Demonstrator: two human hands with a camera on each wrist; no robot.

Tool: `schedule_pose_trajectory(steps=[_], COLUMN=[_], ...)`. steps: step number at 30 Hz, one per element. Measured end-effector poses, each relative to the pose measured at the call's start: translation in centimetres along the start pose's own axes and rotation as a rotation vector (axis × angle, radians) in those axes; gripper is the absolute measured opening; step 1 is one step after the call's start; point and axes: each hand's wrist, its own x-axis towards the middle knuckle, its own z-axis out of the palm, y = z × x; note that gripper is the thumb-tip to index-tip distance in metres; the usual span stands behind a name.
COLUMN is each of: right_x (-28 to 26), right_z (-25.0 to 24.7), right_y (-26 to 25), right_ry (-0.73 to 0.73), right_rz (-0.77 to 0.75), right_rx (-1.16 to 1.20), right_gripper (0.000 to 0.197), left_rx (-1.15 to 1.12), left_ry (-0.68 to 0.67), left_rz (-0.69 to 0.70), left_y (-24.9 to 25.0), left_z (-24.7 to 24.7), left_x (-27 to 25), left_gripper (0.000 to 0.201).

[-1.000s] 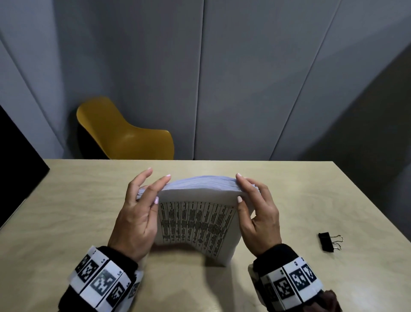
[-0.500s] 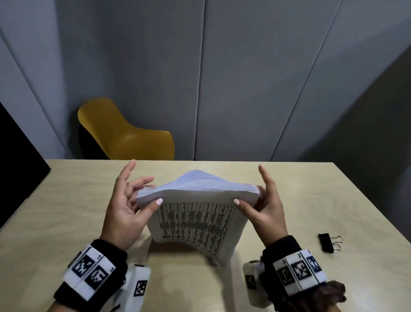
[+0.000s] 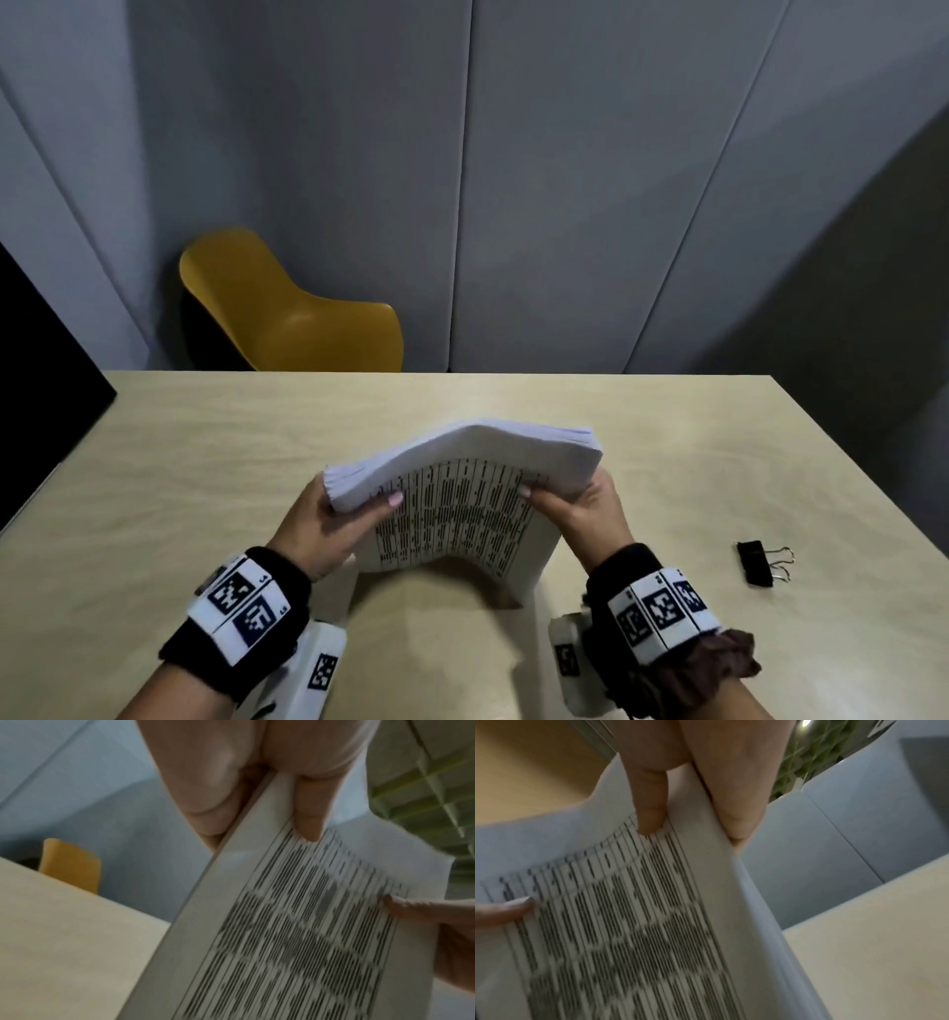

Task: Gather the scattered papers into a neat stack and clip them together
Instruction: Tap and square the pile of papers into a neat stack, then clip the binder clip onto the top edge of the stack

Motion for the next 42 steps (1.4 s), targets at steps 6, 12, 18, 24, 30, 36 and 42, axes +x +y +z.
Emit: schedule_pose_trajectory(steps=[6,12,18,24,30,36,42], right_x=[-0.3,-1.1,-1.3,-2.7,-2.4,-3.9,-6.3], right_z=[0.6,0.6,0.5,0.4,0.1,0.2,0.4], right_y=[0.9,2.5,2.5,5.4,4.9,6.4,9.3], right_ry=[-0.002,-0.038,0.010,0.002,-0.031,-0.095,-0.080], right_rz=[0.016,0.045,0.042,0.178,0.323,0.656,0.774], right_rx=[-0.033,-0.083,-0.045,-0.234,-0.313,-0.315,-0.485], right_gripper=[0.054,0.053,0.059,0.053,0.022,0.032,0.037], left_rx=[0.084,-0.101,-0.064,-0.037,0.108,0.102,0.047], left_ry=[0.087,0.073,0.100,0.059,-0.015,-0.271,-0.197], left_rz=[-0.004,-0.194,-0.146,-0.236,-0.333,-0.721,-0.897], left_y=[1.1,-1.3,-1.6,-2.8,-3.6,-10.0,-14.4], left_z=[0.2,0.7,1.0,2.2,1.5,0.3,2.6], left_x=[0.1,-0.8,-0.6,-2.2,-1.1,-0.1,-2.8], left_gripper=[0.025,0.057,0.036,0.038,0.006,0.074,0.049])
